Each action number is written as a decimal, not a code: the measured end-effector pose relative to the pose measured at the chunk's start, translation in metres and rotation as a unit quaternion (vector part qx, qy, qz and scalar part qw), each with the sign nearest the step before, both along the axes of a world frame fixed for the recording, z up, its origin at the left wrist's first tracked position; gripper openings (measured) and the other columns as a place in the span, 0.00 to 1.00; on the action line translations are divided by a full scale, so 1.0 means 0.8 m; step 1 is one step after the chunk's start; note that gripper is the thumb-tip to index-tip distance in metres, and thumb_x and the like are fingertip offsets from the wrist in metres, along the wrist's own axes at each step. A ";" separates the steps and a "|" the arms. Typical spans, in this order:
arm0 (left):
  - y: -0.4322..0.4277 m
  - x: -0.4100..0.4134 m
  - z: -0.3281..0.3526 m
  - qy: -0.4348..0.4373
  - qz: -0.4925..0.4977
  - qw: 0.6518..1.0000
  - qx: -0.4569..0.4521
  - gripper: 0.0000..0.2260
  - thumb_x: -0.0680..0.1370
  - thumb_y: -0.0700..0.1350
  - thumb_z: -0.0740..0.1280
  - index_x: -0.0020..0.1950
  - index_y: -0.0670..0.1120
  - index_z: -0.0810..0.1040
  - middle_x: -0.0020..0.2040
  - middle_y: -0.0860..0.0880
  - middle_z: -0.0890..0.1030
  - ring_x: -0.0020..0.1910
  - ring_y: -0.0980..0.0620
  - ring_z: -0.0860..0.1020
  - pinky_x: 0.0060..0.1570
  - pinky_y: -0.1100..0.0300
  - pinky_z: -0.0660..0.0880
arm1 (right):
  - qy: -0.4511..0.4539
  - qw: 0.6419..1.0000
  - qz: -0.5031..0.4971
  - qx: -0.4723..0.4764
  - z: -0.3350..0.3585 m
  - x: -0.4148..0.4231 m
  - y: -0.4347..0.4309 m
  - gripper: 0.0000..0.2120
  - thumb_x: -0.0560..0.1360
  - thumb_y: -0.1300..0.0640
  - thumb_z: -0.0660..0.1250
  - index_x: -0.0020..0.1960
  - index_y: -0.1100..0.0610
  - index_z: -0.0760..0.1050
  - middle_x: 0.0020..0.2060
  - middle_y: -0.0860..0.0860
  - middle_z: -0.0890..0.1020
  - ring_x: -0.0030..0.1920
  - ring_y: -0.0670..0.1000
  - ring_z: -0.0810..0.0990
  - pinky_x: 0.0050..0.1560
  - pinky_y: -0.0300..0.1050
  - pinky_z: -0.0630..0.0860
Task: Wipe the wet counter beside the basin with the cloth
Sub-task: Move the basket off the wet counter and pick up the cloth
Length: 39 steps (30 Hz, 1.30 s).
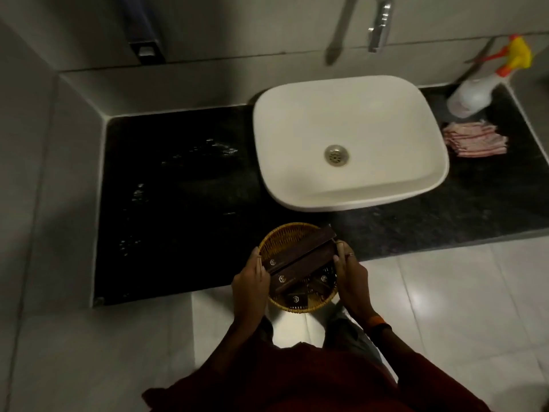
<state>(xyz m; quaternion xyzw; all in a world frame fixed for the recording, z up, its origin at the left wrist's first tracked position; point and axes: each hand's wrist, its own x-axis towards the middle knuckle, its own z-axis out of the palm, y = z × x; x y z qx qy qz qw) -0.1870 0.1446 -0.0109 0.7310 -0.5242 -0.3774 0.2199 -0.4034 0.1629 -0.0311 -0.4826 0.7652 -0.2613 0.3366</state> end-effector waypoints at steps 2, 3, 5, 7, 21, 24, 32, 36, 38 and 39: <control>0.001 -0.051 -0.001 0.003 -0.027 0.999 0.018 0.19 0.83 0.42 0.61 0.75 0.46 0.70 0.49 0.40 0.83 0.47 0.44 0.84 0.48 0.47 0.83 | 0.005 0.999 -0.031 0.007 0.003 -0.051 0.011 0.16 0.86 0.60 0.57 0.72 0.60 0.70 0.61 0.60 0.82 0.57 0.59 0.83 0.61 0.59 0.80; -0.001 -0.079 -0.003 0.005 -0.036 0.999 0.025 0.20 0.83 0.42 0.61 0.76 0.48 0.69 0.50 0.40 0.83 0.47 0.44 0.83 0.49 0.48 0.83 | 0.010 0.999 -0.037 0.002 0.005 -0.079 0.015 0.15 0.86 0.61 0.57 0.71 0.60 0.70 0.60 0.60 0.83 0.56 0.58 0.83 0.60 0.57 0.81; -0.006 -0.135 -0.006 0.019 -0.051 0.998 0.018 0.21 0.82 0.41 0.62 0.76 0.48 0.69 0.50 0.40 0.83 0.47 0.44 0.83 0.50 0.49 0.82 | 0.032 0.999 -0.036 -0.019 0.008 -0.136 0.021 0.14 0.85 0.62 0.57 0.70 0.60 0.71 0.58 0.55 0.82 0.52 0.51 0.82 0.55 0.38 0.80; -0.013 -0.197 -0.008 0.035 -0.070 0.997 0.000 0.22 0.81 0.40 0.63 0.75 0.48 0.70 0.50 0.41 0.84 0.48 0.45 0.83 0.51 0.50 0.82 | 0.048 0.997 -0.036 -0.045 0.013 -0.196 0.021 0.13 0.85 0.61 0.56 0.67 0.58 0.72 0.55 0.49 0.80 0.48 0.45 0.79 0.48 0.21 0.72; -0.107 -0.515 -0.015 0.054 -0.080 0.995 -0.036 0.23 0.80 0.39 0.65 0.75 0.45 0.69 0.54 0.39 0.84 0.54 0.43 0.83 0.55 0.57 0.77 | -0.051 0.995 -0.076 -0.046 0.015 -0.513 -0.077 0.14 0.86 0.57 0.57 0.69 0.59 0.72 0.54 0.52 0.82 0.57 0.54 0.83 0.56 0.48 0.82; -0.121 -0.542 -0.012 0.042 -0.073 0.996 -0.030 0.24 0.81 0.40 0.65 0.77 0.46 0.66 0.58 0.38 0.83 0.57 0.41 0.82 0.59 0.54 0.77 | -0.086 0.990 -0.114 -0.019 0.010 -0.536 -0.108 0.14 0.86 0.53 0.56 0.68 0.56 0.73 0.49 0.48 0.80 0.57 0.56 0.83 0.55 0.47 0.80; -0.099 -0.615 0.024 0.001 -0.010 0.996 -0.083 0.29 0.79 0.42 0.68 0.78 0.48 0.63 0.75 0.43 0.72 0.74 0.44 0.70 0.71 0.48 0.72 | -0.135 0.982 -0.125 -0.052 0.009 -0.579 -0.123 0.15 0.83 0.49 0.63 0.68 0.52 0.74 0.58 0.46 0.82 0.58 0.46 0.81 0.64 0.51 0.79; -0.128 -0.659 0.044 -0.041 -0.074 0.976 -0.202 0.24 0.78 0.44 0.68 0.74 0.49 0.69 0.74 0.47 0.72 0.76 0.48 0.67 0.71 0.54 0.66 | -0.040 0.989 -0.117 -0.082 0.019 -0.631 -0.175 0.18 0.80 0.55 0.67 0.69 0.53 0.75 0.65 0.52 0.81 0.65 0.52 0.79 0.70 0.55 0.75; -0.186 -0.680 0.046 -0.024 -0.112 0.977 -0.181 0.18 0.79 0.43 0.67 0.69 0.46 0.76 0.69 0.46 0.77 0.70 0.47 0.74 0.68 0.58 0.68 | 0.014 0.998 -0.029 -0.062 0.022 -0.658 -0.220 0.23 0.78 0.56 0.70 0.72 0.55 0.73 0.71 0.55 0.75 0.72 0.57 0.72 0.75 0.57 0.69; -0.220 -0.690 0.045 -0.007 -0.141 0.978 -0.153 0.16 0.79 0.42 0.66 0.66 0.44 0.78 0.66 0.44 0.79 0.67 0.46 0.75 0.68 0.58 0.70 | 0.046 0.998 0.025 -0.045 0.023 -0.669 -0.242 0.28 0.76 0.56 0.72 0.75 0.56 0.70 0.75 0.56 0.71 0.75 0.58 0.67 0.77 0.56 0.65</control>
